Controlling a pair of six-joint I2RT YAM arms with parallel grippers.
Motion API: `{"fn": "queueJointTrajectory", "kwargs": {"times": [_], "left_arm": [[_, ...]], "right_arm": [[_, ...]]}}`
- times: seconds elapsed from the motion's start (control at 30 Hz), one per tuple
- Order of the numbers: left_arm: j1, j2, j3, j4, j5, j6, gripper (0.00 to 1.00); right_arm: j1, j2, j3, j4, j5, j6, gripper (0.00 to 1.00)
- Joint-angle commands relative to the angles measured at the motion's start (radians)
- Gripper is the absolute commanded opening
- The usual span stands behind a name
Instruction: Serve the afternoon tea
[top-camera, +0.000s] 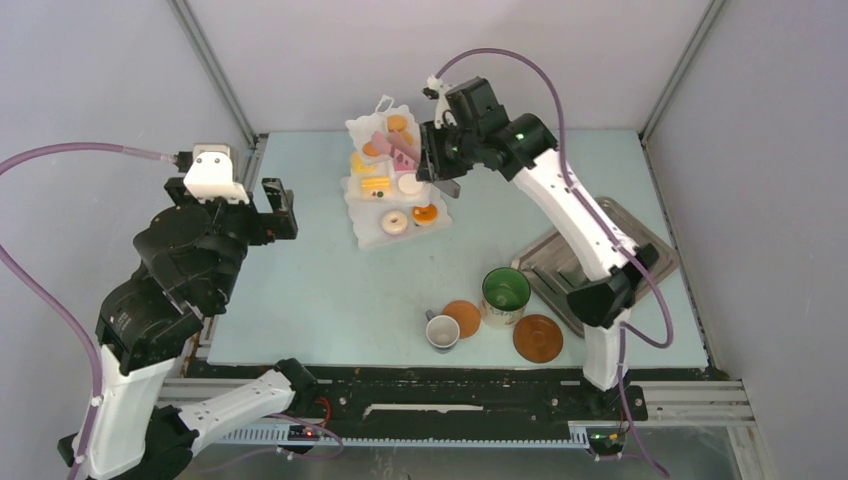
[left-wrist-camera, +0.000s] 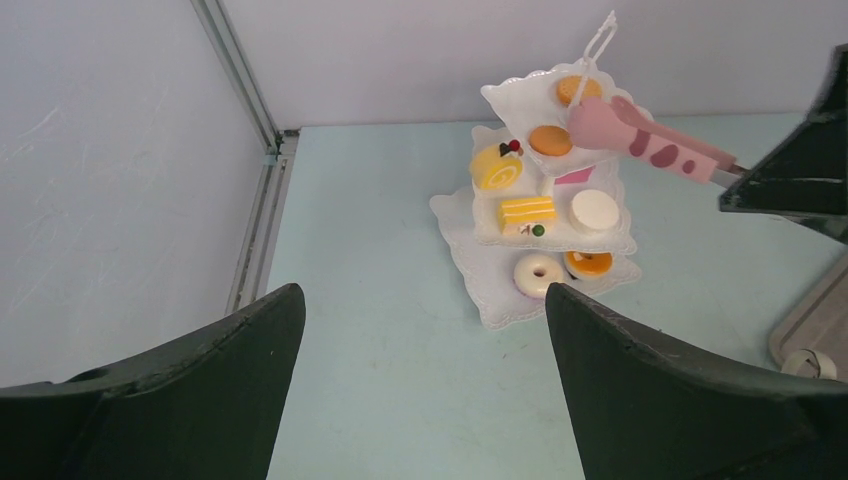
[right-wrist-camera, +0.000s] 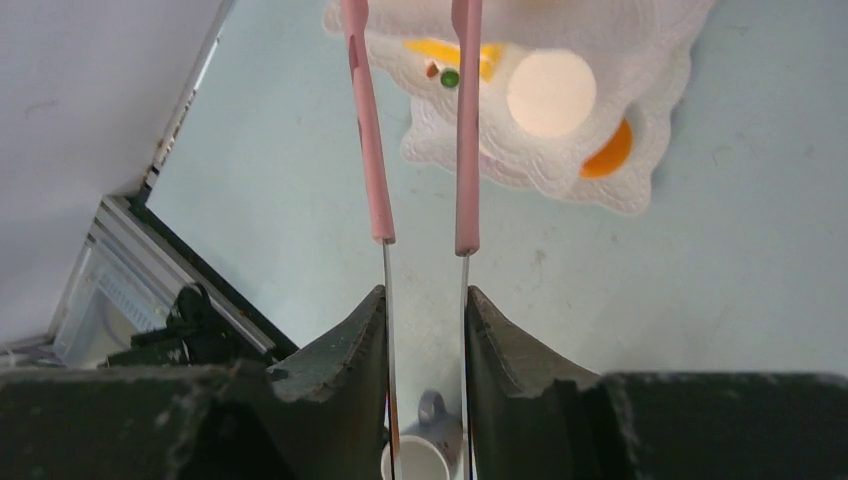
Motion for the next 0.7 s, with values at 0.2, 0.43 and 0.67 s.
{"fn": "queueJointTrajectory", "kwargs": {"times": [0.2, 0.43, 0.67], "left_arm": [[0.005, 0.008, -0.017, 0.028, 0.063, -0.051, 0.98], [0.005, 0.017, -0.022, 0.020, 0.077, -0.054, 0.98], [0.005, 0.031, -0.002, 0.020, 0.100, -0.057, 0.98]], "right_arm": [[-0.005, -0.671, -0.615, 0.082, 0.165, -0.063, 0.30], [-0.327, -1.079, -1.016, 0.036, 0.252, 0.028, 0.31], [-0.767, -1.021, -1.272, 0.021, 0.106, 0.106, 0.30]]}}
